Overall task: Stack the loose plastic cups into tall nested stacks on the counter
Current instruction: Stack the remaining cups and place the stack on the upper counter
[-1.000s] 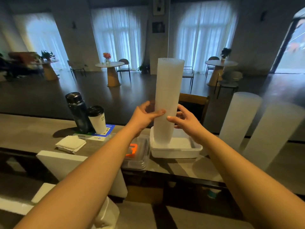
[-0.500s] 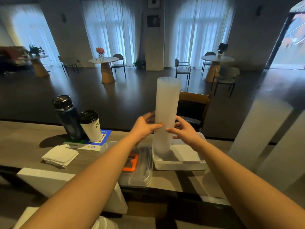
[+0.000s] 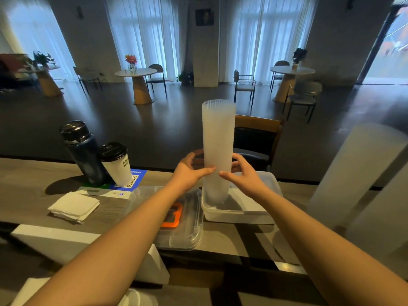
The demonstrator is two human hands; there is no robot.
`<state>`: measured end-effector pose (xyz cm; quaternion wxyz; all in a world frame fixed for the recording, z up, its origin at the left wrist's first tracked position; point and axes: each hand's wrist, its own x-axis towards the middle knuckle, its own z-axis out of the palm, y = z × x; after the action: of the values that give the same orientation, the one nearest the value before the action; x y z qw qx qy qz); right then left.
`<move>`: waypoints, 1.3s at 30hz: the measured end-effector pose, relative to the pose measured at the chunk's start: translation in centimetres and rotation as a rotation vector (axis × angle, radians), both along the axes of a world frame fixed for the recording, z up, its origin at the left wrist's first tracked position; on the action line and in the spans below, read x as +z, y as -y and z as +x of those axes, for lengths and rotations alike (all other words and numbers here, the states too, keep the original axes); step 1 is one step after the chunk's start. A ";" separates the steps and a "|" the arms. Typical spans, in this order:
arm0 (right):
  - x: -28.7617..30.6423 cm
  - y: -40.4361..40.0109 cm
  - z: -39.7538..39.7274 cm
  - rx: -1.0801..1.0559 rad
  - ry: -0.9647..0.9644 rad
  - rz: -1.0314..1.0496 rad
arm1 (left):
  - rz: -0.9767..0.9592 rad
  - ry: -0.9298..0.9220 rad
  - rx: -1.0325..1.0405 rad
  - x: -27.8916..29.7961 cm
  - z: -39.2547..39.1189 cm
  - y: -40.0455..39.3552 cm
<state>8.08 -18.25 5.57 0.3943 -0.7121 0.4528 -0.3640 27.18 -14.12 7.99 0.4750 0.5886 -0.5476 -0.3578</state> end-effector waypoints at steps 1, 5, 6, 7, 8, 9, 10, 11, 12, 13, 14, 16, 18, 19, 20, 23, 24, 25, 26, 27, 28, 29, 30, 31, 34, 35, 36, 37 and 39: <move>0.1 -0.2 -0.1 -0.006 -0.007 0.006 | 0.008 0.014 0.019 0.1 -0.1 -0.3; 0.8 -1.4 -0.9 -0.064 -0.016 0.038 | 0.031 0.050 0.079 0.5 -0.3 -2.3; 0.9 -1.8 -1.2 -0.078 -0.016 0.038 | 0.030 0.039 0.088 0.6 -0.4 -3.0; 1.0 -2.2 -1.6 -0.088 -0.015 0.033 | 0.021 0.030 0.098 0.7 -0.6 -3.7; 1.1 -2.7 -2.0 -0.096 -0.013 0.028 | 0.008 0.025 0.114 0.7 -0.9 -4.4; 1.2 -3.2 -2.5 -0.104 -0.013 0.019 | -0.010 0.027 0.132 0.7 -1.2 -5.1; 1.4 -3.8 -2.9 -0.112 -0.014 0.008 | -0.029 0.031 0.148 0.7 -1.5 -5.7; 1.6 -4.4 -3.5 -0.119 -0.016 -0.003 | -0.045 0.033 0.157 0.7 -1.8 -6.2; 1.8 -5.0 -4.0 -0.124 -0.015 -0.014 | -0.056 0.033 0.155 0.7 -2.3 -6.7; 2.0 -5.6 -4.6 -0.125 -0.010 -0.023 | -0.058 0.033 0.143 0.7 -2.8 -7.2; 2.1 -6.3 -5.2 -0.124 -0.005 -0.031 | -0.055 0.029 0.122 0.8 -3.4 -7.5; 2.3 -7.5 -6.5 -0.132 0.004 -0.044 | -0.040 0.017 0.073 1.1 -4.9 -8.1; 2.5 -8.8 -8.1 -0.147 0.022 -0.046 | -0.026 0.014 0.013 1.4 -6.6 -8.3; 2.5 -9.4 -8.9 -0.157 0.035 -0.049 | -0.022 0.015 -0.021 1.5 -7.5 -8.4; 2.5 -10.1 -9.8 -0.173 0.046 -0.054 | -0.020 0.013 -0.056 1.6 -8.5 -8.5; 2.4 -11.9 -12.6 -0.260 0.075 -0.064 | -0.015 0.015 -0.150 2.0 -11.8 -8.7; 2.3 -12.4 -13.6 -0.283 0.082 -0.067 | -0.018 0.018 -0.171 2.2 -13.0 -8.7; 2.2 -12.9 -14.5 -0.298 0.086 -0.069 | -0.023 0.017 -0.190 2.3 -14.1 -8.7; 2.1 -13.5 -15.4 -0.306 0.086 -0.072 | -0.026 0.012 -0.208 2.4 -15.2 -8.7; 2.0 -14.0 -16.3 -0.313 0.087 -0.073 | -0.026 0.007 -0.228 2.5 -16.2 -8.6; 1.9 -14.4 -17.1 -0.322 0.093 -0.072 | -0.021 0.005 -0.247 2.6 -17.1 -8.5; 1.7 -14.8 -17.8 -0.338 0.102 -0.067 | -0.012 0.004 -0.264 2.7 -18.0 -8.4; 1.5 -15.2 -18.3 -0.359 0.108 -0.063 | -0.004 0.001 -0.277 2.7 -18.9 -8.3; 1.3 -15.5 -18.8 -0.388 0.113 -0.057 | 0.001 -0.005 -0.286 2.7 -19.7 -8.3; 0.7 -16.1 -19.7 -0.481 0.128 -0.038 | 0.005 -0.018 -0.307 2.8 -22.0 -8.1; 0.5 -16.1 -19.8 -0.498 0.125 -0.034 | 0.008 -0.022 -0.311 2.8 -22.6 -7.9; 0.4 -16.1 -19.8 -0.507 0.117 -0.027 | 0.013 -0.027 -0.314 2.7 -23.0 -7.7; 0.2 -16.0 -19.8 -0.511 0.105 -0.018 | 0.018 -0.030 -0.313 2.6 -23.3 -7.5; 0.0 -15.9 -19.6 -0.516 0.087 0.003 | 0.028 -0.033 -0.312 2.5 -23.8 -7.1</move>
<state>-11.49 -2.36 5.53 0.3084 -0.5561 0.6026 -0.4822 3.38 -7.05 10.46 0.4142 0.4969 -0.6197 -0.4444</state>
